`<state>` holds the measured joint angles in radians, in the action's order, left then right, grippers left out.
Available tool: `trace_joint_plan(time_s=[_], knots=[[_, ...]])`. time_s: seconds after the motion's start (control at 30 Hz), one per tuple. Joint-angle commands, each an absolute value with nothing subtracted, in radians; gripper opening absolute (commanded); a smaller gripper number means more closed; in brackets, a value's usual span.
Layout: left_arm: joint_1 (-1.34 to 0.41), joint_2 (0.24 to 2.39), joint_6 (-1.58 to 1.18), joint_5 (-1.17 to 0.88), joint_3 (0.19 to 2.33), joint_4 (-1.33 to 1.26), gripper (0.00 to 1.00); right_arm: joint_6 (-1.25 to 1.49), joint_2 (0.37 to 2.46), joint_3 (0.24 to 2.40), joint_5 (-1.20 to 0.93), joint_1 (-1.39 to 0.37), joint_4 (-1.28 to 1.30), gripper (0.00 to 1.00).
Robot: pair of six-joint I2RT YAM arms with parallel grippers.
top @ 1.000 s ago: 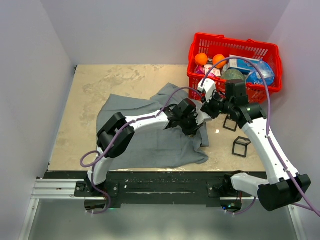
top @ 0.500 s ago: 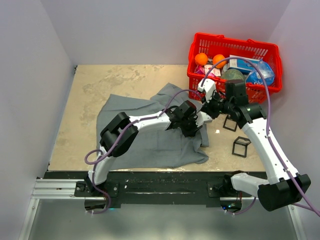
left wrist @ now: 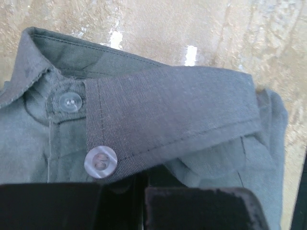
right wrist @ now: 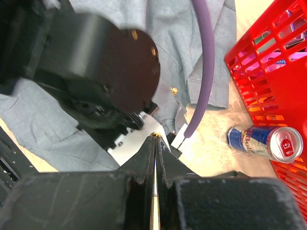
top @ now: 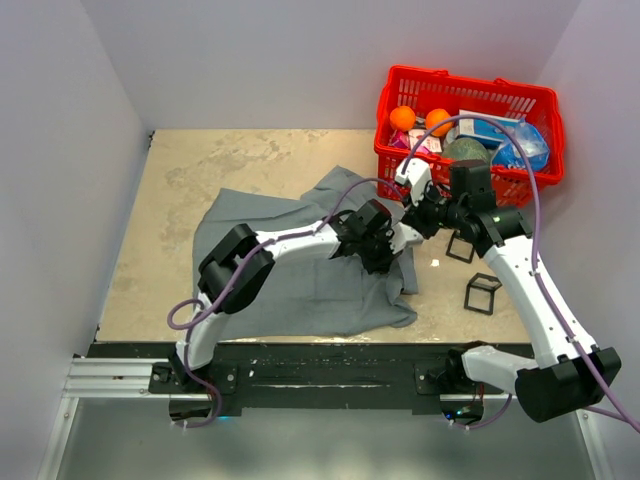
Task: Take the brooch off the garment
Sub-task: Remove the brooch from the clothes, then place the brooch on the clothes.
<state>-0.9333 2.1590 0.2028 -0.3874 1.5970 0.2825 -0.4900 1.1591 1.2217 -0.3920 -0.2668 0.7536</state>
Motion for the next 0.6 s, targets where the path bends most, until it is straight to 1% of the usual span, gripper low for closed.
trace_joint_plan(time_s=[0.0,0.2,0.3,0.43,0.57], knots=[[-0.905,1.968,0.213,-0.44,1.603,0.307,0.0,-0.477,1.167,1.23,-0.399,-0.259,0.723,0.0],[-0.859,1.847,0.241,-0.43,1.526,0.38,0.0,-0.463,1.186,1.235,-0.414,-0.259,0.703,0.0],[-0.81,1.771,0.25,-0.41,1.428,0.406,0.0,-0.477,1.2,1.255,-0.428,-0.258,0.704,0.0],[-0.727,1.645,0.244,-0.364,1.199,0.391,0.0,-0.46,1.244,1.279,-0.46,-0.259,0.686,0.0],[-0.666,1.528,0.271,-0.342,1.042,0.374,0.0,-0.456,1.285,1.327,-0.485,-0.261,0.686,0.0]])
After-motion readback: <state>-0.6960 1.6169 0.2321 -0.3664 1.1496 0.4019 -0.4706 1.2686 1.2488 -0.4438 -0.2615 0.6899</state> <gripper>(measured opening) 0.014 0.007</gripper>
